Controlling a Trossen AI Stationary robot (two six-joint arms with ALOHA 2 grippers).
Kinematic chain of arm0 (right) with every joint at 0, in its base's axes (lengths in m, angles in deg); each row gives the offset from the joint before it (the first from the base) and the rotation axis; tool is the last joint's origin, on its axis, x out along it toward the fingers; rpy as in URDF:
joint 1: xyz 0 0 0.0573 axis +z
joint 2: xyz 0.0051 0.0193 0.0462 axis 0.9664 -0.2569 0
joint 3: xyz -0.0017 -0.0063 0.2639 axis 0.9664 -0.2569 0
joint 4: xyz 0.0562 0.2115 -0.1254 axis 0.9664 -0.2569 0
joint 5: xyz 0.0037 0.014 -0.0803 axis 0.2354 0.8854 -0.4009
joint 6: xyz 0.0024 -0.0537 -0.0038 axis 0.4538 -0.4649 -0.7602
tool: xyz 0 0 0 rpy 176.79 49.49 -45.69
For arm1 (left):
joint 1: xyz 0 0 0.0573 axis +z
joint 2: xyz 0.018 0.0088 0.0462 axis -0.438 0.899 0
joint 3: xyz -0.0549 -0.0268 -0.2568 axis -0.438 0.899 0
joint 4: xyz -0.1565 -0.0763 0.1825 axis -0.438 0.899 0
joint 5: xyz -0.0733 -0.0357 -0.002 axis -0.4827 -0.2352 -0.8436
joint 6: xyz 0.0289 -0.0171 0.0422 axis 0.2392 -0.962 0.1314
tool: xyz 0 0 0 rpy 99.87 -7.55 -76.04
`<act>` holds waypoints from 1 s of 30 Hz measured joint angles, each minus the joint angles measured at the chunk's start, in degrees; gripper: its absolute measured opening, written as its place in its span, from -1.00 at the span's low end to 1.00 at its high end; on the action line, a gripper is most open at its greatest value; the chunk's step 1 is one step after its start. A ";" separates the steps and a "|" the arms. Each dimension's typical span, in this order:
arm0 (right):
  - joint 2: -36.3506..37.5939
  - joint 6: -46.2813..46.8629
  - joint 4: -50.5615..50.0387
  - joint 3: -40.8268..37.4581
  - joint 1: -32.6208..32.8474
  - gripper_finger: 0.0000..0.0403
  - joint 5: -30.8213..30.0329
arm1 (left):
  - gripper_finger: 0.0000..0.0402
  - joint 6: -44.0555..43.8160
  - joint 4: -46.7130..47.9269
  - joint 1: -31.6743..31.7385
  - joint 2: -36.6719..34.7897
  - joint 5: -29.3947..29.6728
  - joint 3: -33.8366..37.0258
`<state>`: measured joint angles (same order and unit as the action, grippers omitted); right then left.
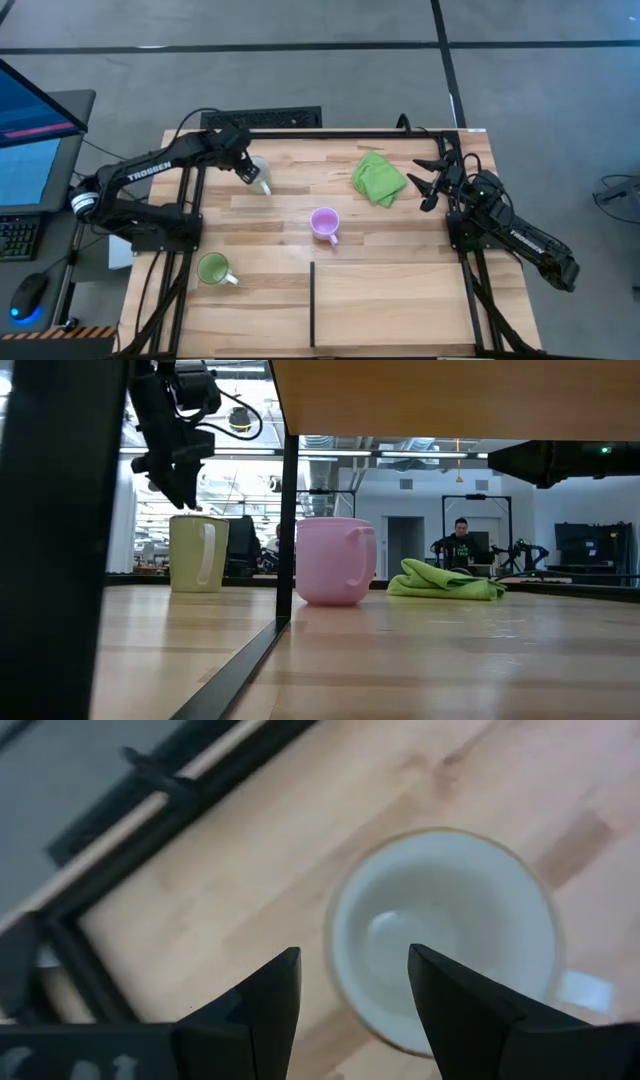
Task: Stack small to large cups/mugs on shelf
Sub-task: Put the light green mug on the shelf
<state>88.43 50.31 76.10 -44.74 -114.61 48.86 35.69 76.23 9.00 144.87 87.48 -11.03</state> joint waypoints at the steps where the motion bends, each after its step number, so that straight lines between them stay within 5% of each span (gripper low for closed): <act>1: 0.00 0.00 -0.01 0.01 -0.01 0.24 0.02 | -0.11 0.00 -0.04 0.00 0.30 -0.71 0.00; 30: 0.02 -0.11 -0.19 0.00 0.00 0.24 0.02 | -0.11 0.09 -0.03 0.00 7.66 1.17 0.02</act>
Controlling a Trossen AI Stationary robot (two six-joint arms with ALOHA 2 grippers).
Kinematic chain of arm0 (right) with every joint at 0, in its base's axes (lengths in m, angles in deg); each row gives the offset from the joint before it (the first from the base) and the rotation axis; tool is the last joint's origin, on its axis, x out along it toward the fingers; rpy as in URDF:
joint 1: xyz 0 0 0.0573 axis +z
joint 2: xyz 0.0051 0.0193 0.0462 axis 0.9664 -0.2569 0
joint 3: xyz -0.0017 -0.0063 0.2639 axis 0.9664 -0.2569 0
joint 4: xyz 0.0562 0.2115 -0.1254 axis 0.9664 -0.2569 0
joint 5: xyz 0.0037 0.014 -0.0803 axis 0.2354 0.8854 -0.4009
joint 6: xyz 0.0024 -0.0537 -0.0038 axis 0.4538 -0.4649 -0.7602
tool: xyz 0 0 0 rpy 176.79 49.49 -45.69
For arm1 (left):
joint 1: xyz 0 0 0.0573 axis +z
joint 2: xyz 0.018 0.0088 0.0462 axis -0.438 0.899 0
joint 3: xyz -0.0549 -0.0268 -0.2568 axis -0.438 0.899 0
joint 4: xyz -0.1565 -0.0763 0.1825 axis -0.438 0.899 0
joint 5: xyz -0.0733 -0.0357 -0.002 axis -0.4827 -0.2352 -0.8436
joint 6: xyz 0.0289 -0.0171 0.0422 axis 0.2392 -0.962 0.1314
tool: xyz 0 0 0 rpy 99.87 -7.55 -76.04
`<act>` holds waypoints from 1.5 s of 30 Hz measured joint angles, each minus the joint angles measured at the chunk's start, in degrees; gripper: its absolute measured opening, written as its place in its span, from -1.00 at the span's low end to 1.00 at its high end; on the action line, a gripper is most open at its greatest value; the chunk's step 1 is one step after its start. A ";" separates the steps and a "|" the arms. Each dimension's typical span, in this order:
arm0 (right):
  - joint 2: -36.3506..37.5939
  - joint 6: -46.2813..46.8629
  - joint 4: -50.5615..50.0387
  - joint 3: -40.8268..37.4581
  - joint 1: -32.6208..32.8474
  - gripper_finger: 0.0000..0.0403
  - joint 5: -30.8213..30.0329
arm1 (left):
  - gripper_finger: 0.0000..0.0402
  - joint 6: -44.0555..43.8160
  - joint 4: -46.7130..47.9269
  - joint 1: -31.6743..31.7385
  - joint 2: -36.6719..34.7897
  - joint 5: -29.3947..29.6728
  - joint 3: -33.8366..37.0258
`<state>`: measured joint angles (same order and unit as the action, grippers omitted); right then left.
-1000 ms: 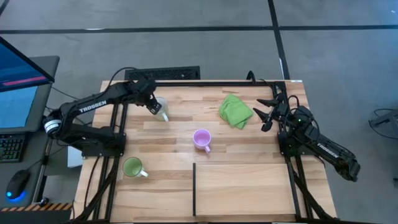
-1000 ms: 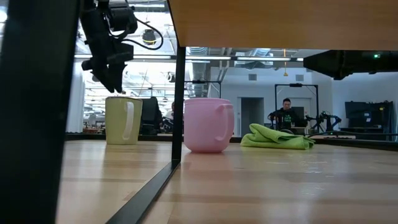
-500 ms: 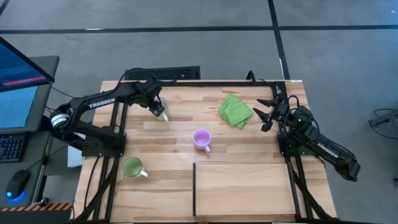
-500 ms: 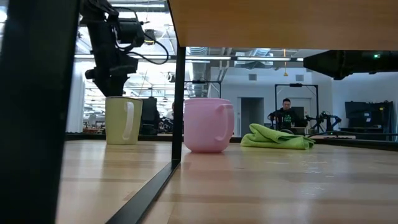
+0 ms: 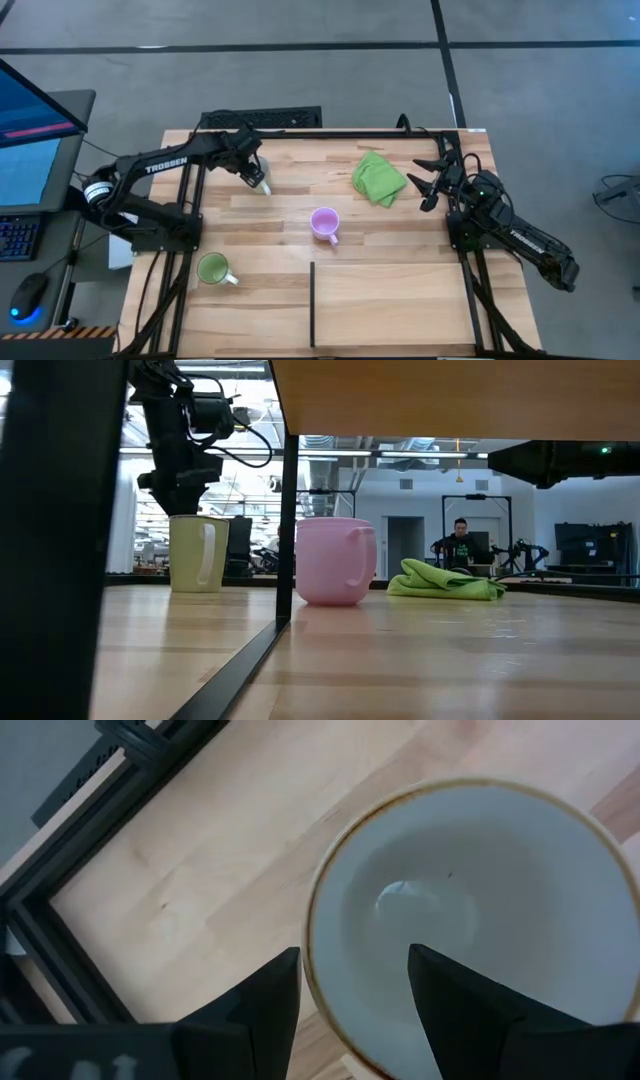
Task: Stack small to large cups/mugs on shelf
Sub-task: Put the light green mug on the shelf
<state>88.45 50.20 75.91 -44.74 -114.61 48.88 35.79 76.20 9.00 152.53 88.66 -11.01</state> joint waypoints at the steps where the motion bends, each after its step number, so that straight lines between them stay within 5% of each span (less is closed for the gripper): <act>1: 0.00 0.00 0.00 0.01 0.01 0.24 0.00 | -0.11 -0.47 0.00 0.00 0.00 0.00 0.00; 31: -0.02 0.01 -0.31 -0.01 0.00 0.24 0.00 | -0.11 1.85 -0.01 0.11 0.27 -4.16 0.02; 45: -0.01 0.00 -0.44 0.00 0.05 0.24 0.00 | -0.13 1.28 -0.15 0.33 8.13 -3.96 -0.04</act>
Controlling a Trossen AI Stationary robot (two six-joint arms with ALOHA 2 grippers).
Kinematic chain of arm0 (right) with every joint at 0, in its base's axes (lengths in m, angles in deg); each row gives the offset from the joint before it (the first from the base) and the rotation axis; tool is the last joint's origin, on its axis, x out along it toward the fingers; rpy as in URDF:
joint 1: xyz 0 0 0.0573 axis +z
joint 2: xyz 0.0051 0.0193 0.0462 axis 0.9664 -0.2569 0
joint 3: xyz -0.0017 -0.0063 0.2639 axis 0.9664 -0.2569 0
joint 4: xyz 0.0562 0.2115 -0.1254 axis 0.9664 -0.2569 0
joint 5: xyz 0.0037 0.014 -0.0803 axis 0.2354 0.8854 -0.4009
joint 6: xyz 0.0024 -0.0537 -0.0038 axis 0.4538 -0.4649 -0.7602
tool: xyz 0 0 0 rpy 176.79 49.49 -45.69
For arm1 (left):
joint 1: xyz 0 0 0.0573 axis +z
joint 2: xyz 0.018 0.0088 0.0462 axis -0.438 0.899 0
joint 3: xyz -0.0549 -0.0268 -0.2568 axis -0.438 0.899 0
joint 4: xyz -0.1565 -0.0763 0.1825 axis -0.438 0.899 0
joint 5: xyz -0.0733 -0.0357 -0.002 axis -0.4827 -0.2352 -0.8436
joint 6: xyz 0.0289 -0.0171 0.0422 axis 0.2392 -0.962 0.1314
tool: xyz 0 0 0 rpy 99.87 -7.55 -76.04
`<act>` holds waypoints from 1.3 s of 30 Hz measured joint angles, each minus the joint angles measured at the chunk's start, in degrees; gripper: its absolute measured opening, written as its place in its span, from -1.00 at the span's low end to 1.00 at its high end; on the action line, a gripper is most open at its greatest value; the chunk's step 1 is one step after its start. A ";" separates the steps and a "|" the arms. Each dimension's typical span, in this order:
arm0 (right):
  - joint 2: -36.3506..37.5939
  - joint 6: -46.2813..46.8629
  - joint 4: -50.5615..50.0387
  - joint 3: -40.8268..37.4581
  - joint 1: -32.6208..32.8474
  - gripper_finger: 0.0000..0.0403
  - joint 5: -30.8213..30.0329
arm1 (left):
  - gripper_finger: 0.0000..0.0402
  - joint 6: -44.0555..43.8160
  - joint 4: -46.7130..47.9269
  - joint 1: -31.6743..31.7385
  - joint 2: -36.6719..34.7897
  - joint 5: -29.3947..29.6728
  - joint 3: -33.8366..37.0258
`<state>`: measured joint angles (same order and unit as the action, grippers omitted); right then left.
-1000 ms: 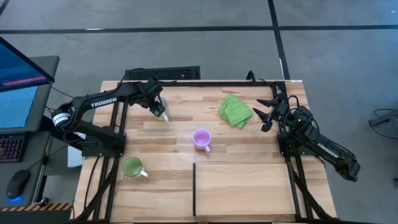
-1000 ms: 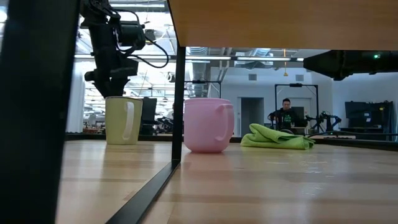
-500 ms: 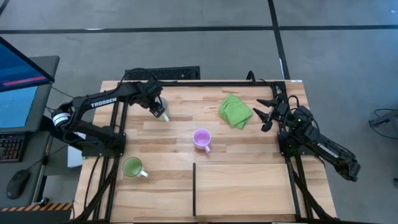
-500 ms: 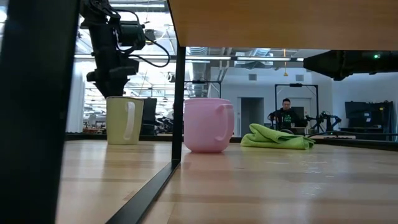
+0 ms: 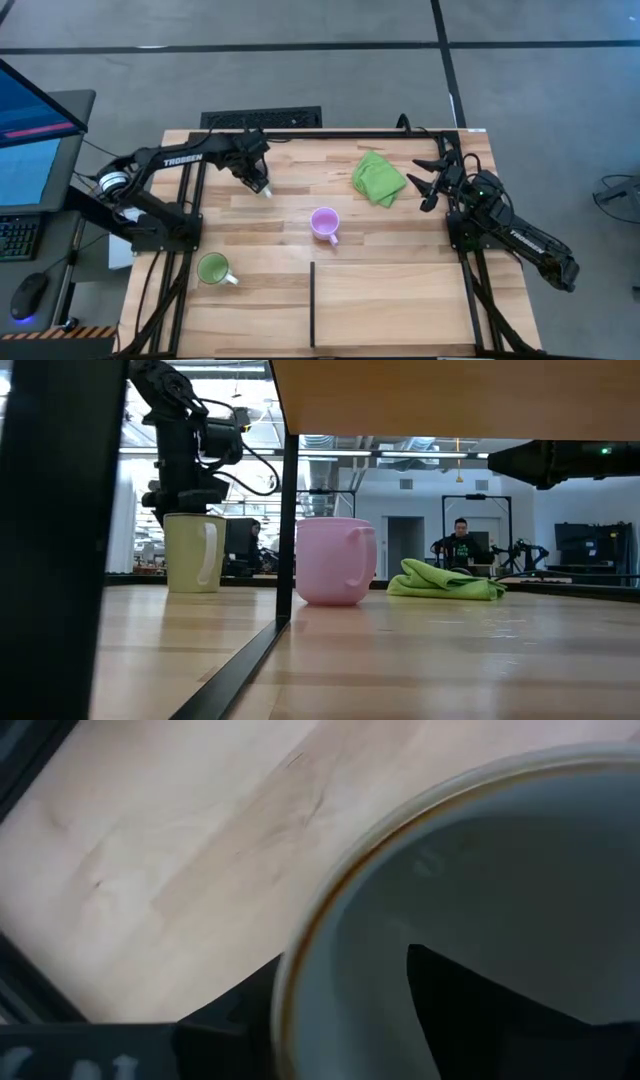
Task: Stack small to large cups/mugs on shelf
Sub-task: Put the light green mug on the shelf
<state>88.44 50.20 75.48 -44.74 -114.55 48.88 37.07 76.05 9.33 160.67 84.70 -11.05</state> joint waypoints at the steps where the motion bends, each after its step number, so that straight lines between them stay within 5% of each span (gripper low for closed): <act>1: 0.01 0.00 -0.03 0.01 0.00 0.24 0.00 | -0.14 0.08 0.06 0.00 0.00 -0.02 0.00; 34: 0.00 -0.02 -0.31 0.00 0.00 0.24 0.00 | -0.92 3.59 -0.14 0.13 0.19 0.00 -3.74; 39: 0.00 -0.02 -0.31 -0.01 0.00 0.24 0.00 | -0.92 4.27 -0.17 0.15 0.21 -0.25 -3.72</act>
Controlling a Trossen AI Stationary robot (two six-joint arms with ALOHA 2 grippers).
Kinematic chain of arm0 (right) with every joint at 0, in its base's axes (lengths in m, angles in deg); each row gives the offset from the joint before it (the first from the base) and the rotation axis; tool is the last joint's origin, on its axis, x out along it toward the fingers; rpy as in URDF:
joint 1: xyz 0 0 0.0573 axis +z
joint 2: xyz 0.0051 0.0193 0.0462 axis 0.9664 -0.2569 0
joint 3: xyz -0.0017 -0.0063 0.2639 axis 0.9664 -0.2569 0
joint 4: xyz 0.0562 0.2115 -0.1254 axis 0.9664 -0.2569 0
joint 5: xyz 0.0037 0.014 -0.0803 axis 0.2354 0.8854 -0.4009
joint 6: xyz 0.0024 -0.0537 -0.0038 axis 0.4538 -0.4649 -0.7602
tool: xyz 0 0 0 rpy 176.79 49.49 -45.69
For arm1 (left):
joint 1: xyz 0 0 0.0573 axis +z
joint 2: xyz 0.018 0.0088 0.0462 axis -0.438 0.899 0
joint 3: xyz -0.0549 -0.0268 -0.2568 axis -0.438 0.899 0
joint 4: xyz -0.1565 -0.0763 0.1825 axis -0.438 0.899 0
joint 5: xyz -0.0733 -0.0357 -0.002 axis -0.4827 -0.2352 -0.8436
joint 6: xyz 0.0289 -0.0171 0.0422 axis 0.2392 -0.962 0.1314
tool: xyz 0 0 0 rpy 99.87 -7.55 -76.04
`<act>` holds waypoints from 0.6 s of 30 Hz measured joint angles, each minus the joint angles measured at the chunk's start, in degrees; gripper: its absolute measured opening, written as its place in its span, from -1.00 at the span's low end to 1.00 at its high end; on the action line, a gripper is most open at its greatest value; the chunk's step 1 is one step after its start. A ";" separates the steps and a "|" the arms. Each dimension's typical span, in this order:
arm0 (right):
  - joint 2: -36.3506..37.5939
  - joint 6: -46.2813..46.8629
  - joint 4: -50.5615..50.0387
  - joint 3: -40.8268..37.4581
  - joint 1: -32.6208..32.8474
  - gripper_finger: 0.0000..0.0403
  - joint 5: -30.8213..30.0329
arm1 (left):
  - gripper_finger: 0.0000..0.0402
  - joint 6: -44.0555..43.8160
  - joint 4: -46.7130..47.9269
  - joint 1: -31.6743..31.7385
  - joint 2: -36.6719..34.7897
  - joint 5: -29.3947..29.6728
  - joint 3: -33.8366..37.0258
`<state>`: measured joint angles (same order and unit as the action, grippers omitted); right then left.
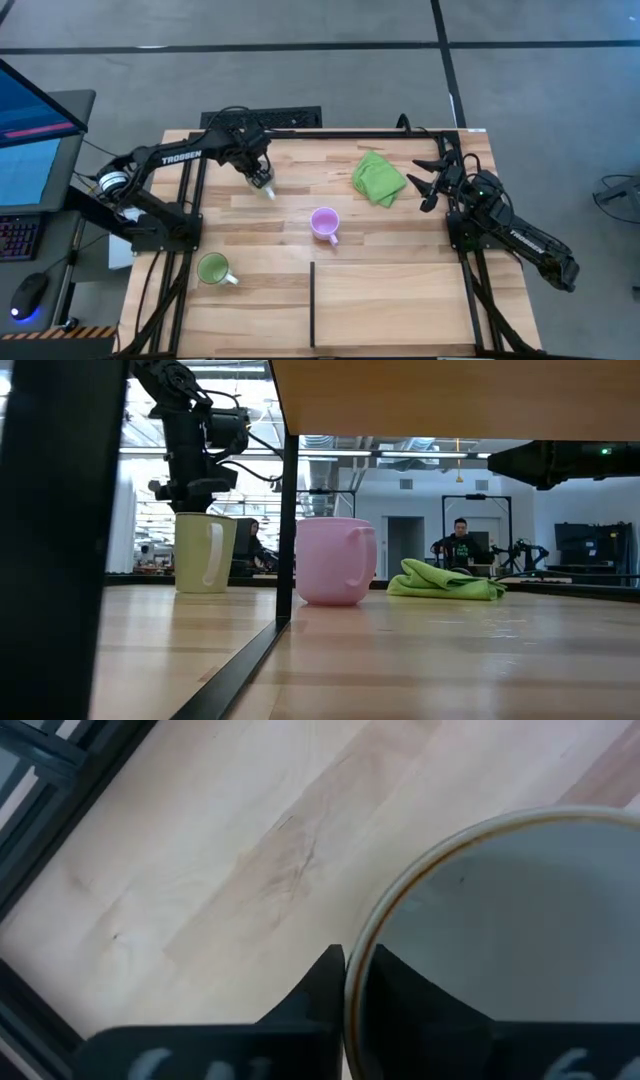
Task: Stack small to large cups/mugs on shelf
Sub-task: Put the light green mug on the shelf
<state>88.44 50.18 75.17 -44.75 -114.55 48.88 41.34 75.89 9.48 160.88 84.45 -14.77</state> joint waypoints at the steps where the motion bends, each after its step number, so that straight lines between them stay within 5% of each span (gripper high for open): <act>1: 0.00 0.00 0.00 0.00 0.00 0.24 0.00 | -0.90 0.46 -0.01 0.00 0.02 0.15 0.03; 18: -0.01 0.00 0.00 0.00 -0.01 0.24 0.00 | -0.91 3.79 -0.46 0.02 0.12 -0.75 0.13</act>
<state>88.43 50.18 75.17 -44.75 -114.57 48.88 45.14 75.43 9.51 160.99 83.70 -14.64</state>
